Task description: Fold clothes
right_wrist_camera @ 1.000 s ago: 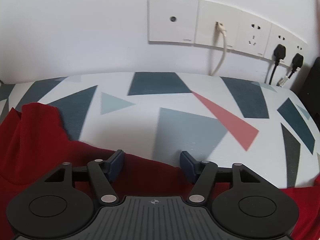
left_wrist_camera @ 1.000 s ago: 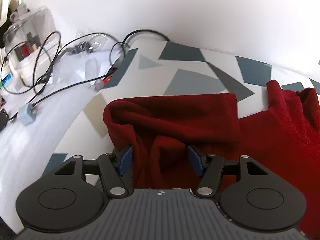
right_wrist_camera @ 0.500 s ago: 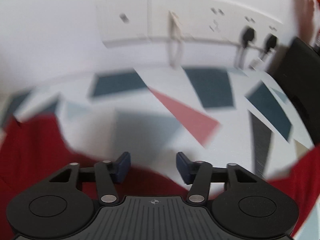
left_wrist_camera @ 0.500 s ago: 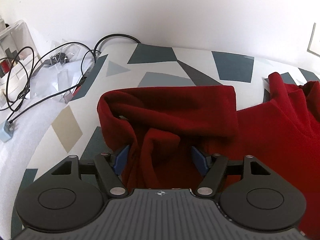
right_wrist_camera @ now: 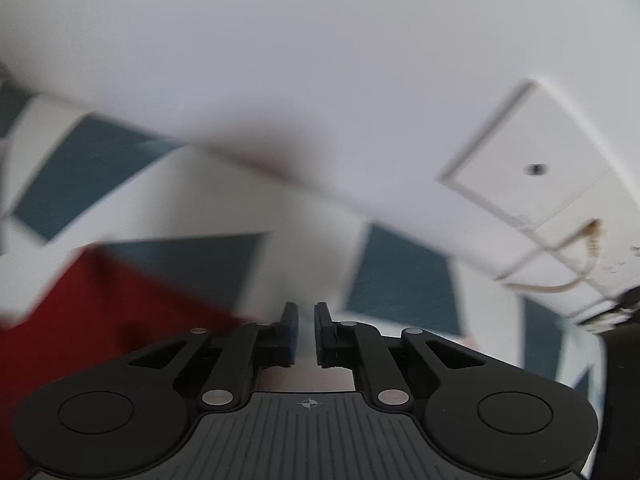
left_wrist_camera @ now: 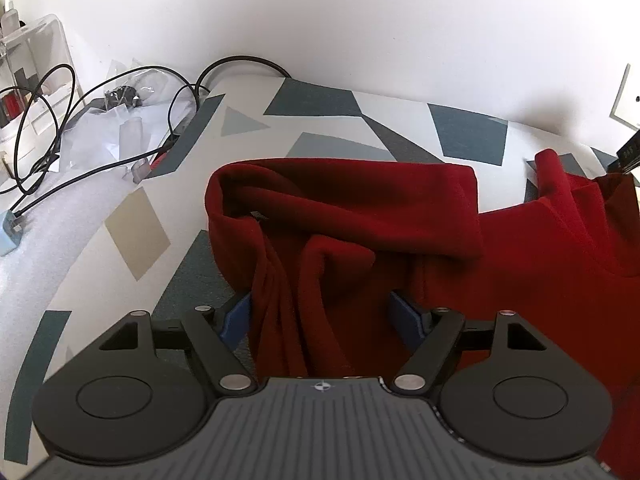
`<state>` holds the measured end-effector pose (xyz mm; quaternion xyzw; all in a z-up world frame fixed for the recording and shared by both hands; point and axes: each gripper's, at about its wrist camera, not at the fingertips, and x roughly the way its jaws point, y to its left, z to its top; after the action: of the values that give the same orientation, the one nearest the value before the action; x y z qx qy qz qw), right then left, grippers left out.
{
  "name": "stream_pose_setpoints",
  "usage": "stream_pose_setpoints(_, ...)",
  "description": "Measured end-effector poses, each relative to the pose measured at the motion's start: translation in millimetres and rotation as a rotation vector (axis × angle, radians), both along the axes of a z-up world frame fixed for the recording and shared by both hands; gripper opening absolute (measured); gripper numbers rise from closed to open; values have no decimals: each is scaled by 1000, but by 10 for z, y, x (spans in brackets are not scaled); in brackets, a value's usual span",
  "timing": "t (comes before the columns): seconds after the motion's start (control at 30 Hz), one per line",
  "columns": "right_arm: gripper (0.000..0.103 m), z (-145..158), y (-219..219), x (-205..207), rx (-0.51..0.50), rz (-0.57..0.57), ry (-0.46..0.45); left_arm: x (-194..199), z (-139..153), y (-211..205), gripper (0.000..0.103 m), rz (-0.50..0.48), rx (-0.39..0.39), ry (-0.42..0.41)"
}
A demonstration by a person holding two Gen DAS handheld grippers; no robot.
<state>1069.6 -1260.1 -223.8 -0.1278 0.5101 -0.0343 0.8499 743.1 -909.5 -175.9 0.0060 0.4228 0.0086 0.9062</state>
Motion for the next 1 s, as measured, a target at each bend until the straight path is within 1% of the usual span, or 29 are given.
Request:
stream_pose_setpoints(0.03, 5, 9, -105, 23, 19, -49, -17, 4, 0, 24, 76, 6, -4, 2)
stream_pose_setpoints(0.1, 6, 76, -330, -7, 121, -143, -66, 19, 4, 90, 78, 28, -14, 13)
stream_pose_setpoints(0.13, 10, 123, -448, -44, 184, -185, -90, 25, 14, 119, 78, 38, -17, 21)
stream_pose_setpoints(0.2, 19, 203, -631, -164, 320, -215, -113, 26, 77, 161, 75, 45, -28, 41)
stream_pose_setpoints(0.23, 27, 232, -699, -227, 384, -212, -112, 1, 140, 155, 75, 9, -51, 40)
stream_pose_setpoints(0.27, 33, 242, -736, -277, 435, -197, -92, -37, 205, 123, 75, -53, -71, 30)
stream_pose_setpoints(0.3, 33, 240, -744, -310, 470, -178, -64, -84, 271, 74, 75, -124, -82, 19)
stream_pose_setpoints(0.33, 33, 235, -739, -339, 500, -157, -36, -140, 327, -2, 75, -194, -75, 8)
stream_pose_setpoints(0.37, 33, 237, -715, -352, 521, -140, -19, -183, 362, -68, 75, -235, -68, 4)
stream_pose_setpoints(0.4, 34, 246, -672, -352, 535, -126, -11, -216, 386, -131, 75, -273, -68, 6)
stream_pose_setpoints(0.47, 35, 243, -550, -300, 521, -82, 14, -205, 360, -245, 75, -318, -90, 39)
stream_pose_setpoints(0.5, 35, 228, -475, -259, 497, -58, 36, -190, 337, -302, 75, -337, -100, 57)
stream_pose_setpoints(0.53, 33, 197, -388, -220, 449, -34, 59, -173, 312, -358, 75, -349, -104, 70)
stream_pose_setpoints(0.57, 21, 157, -298, -189, 387, -13, 78, -154, 283, -413, 75, -349, -98, 76)
stream_pose_setpoints(0.6, 19, 117, -208, -157, 325, 9, 98, -134, 257, -458, 75, -351, -96, 81)
stream_pose_setpoints(0.63, 10, 109, -154, -131, 286, 21, 96, -114, 238, -484, 75, -355, -102, 84)
stream_pose_setpoints(0.7, 7, 133, -196, -64, 283, -22, 69, -66, 177, -517, 75, -365, -99, 101)
stream_pose_setpoints(0.77, 0, 145, -309, -25, 294, -88, 29, -37, 108, -525, 75, -371, -80, 123)
stream_pose_setpoints(0.8, 0, 153, -377, -20, 280, -119, 1, -21, 75, -517, 75, -370, -69, 134)
stream_pose_setpoints(0.83, 0, 167, -457, -34, 298, -149, -21, -7, 52, -506, 75, -369, -63, 143)
stream_pose_setpoints(0.9, 3, 207, -645, -99, 404, -203, -47, 14, 81, -475, 75, -371, -91, 149)
stream_pose_setpoints(0.93, 10, 228, -744, -138, 481, -221, -47, 42, 116, -470, 75, -378, -123, 156)
stream_pose_setpoints(0.97, 20, 244, -817, -167, 538, -225, -34, 77, 161, -475, 75, -396, -160, 159)
stream_pose_setpoints(1.0, 26, 254, -853, -188, 570, -211, -8, 123, 213, -501, 75, -426, -187, 150)
